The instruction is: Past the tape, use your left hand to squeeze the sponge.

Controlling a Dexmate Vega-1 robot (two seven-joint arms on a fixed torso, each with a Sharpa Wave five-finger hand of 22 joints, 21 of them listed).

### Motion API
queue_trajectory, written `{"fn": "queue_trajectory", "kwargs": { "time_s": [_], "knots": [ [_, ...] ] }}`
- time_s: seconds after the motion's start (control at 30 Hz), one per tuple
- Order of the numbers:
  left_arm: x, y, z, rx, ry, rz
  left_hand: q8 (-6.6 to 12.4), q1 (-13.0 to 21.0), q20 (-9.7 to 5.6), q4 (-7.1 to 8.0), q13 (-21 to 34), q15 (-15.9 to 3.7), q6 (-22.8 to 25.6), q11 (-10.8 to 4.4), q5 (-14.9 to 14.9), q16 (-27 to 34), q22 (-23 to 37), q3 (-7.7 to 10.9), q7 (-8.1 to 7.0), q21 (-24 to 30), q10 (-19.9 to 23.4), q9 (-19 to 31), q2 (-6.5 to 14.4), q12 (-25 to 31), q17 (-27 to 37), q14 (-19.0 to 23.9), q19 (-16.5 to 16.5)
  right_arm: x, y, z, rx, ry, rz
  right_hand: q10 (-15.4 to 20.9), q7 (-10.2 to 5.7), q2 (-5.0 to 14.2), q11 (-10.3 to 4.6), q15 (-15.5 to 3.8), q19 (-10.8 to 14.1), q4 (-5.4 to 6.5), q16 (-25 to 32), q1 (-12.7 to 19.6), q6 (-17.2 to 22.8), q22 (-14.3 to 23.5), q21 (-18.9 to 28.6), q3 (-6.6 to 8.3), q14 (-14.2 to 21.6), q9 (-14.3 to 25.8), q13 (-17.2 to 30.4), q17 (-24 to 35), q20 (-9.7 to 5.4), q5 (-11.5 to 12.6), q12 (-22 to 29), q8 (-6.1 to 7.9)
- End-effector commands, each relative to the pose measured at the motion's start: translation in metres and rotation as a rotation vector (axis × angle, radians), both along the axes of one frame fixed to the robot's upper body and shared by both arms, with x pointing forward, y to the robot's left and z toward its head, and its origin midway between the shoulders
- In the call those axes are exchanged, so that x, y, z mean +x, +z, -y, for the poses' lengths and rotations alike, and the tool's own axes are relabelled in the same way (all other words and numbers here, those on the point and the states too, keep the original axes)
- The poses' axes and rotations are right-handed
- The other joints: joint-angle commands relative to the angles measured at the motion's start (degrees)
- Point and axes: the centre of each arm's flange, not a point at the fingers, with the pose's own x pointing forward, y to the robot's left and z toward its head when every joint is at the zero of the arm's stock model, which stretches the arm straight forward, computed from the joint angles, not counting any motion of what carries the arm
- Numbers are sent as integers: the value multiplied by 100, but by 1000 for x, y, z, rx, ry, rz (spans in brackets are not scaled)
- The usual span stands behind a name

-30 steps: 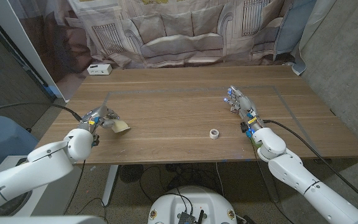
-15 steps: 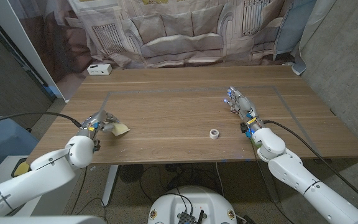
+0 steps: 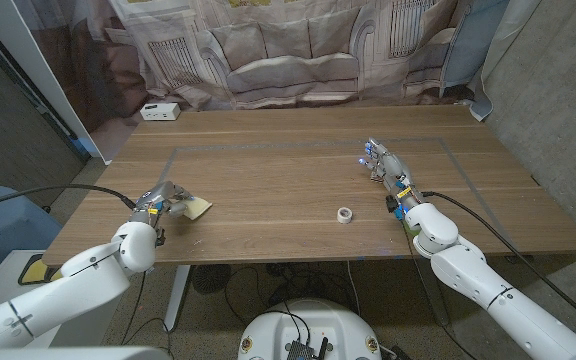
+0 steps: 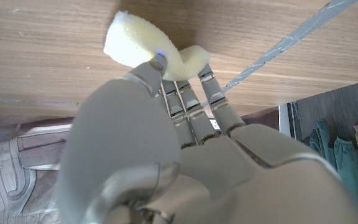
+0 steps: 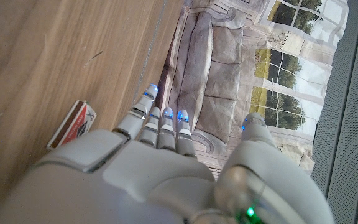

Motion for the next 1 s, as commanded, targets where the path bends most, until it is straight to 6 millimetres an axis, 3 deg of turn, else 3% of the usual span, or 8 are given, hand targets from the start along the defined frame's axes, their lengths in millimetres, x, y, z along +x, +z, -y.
{"fn": "queue_trajectory", "kwargs": {
  "time_s": [0.03, 0.3, 0.53, 0.73, 0.83, 1.0],
  "knots": [
    [2, 5, 2, 54, 11, -16, -6, -145, -27, 41, 1, 2, 14, -55, -25, 5, 3, -59, -35, -15, -4, -2, -68, 1, -4, -35, -40, 2, 1, 0, 6, 3, -6, 43, 9, 45, -6, -6, 22, -1, -2, 47, 53, 12, -4, -30, 49, 21, 12, 20, 22, 40, 3, -10],
    [3, 12, 3, 94, -2, -40, -43, -412, -1, 106, -48, 7, -107, -52, -47, -14, -1, -217, -77, -107, -156, -26, -181, -41, -7, -222, -174, 4, 3, -1, -4, 9, -5, 40, 5, 47, -3, -2, 20, -3, -4, 53, 52, 12, -5, -28, 47, 21, 12, 20, 23, 41, 2, -11],
    [1, 19, 4, 128, -30, -43, -56, -1244, -1, 379, -143, 63, -248, -91, -136, 13, -4, -630, -68, -227, -272, -83, -471, -38, -39, -311, -187, 5, 3, -1, -4, 10, -2, 40, 14, 51, -6, -10, 23, -5, -4, 58, 53, 12, -4, -27, 49, 21, 12, 20, 22, 42, 2, -11],
    [-1, 23, 5, 144, -18, -40, -102, -1496, 105, 426, -206, 167, -511, -90, -183, -53, 0, -697, -124, -412, -512, -123, -499, -76, -60, -601, -446, 5, 3, 0, -3, 8, -1, 45, 12, 54, -2, -11, 21, -5, -5, 60, 56, 12, -5, -27, 48, 21, 12, 20, 20, 43, 4, -10],
    [-2, 24, 5, 153, -23, -44, -133, -1727, 176, 463, -264, 240, -818, 17, -239, -87, 5, -778, -150, -584, -816, -156, -548, -109, -71, -908, -680, 5, 3, 0, -2, 8, 0, 45, 10, 55, -8, -9, 21, -5, -6, 62, 57, 12, -5, -26, 47, 21, 12, 20, 23, 43, 4, -10],
    [-3, 27, 2, 138, -47, -19, -117, -2361, 327, 669, -355, 437, -1191, 144, -303, -57, 10, -1021, -101, -829, -1141, -195, -645, -83, -69, -1226, -922, 6, 2, 1, 9, 8, -3, 45, 6, 59, -10, -11, 21, -5, -5, 63, 57, 12, -5, -26, 49, 21, 13, 21, 20, 44, 3, -10]
  ]
}}
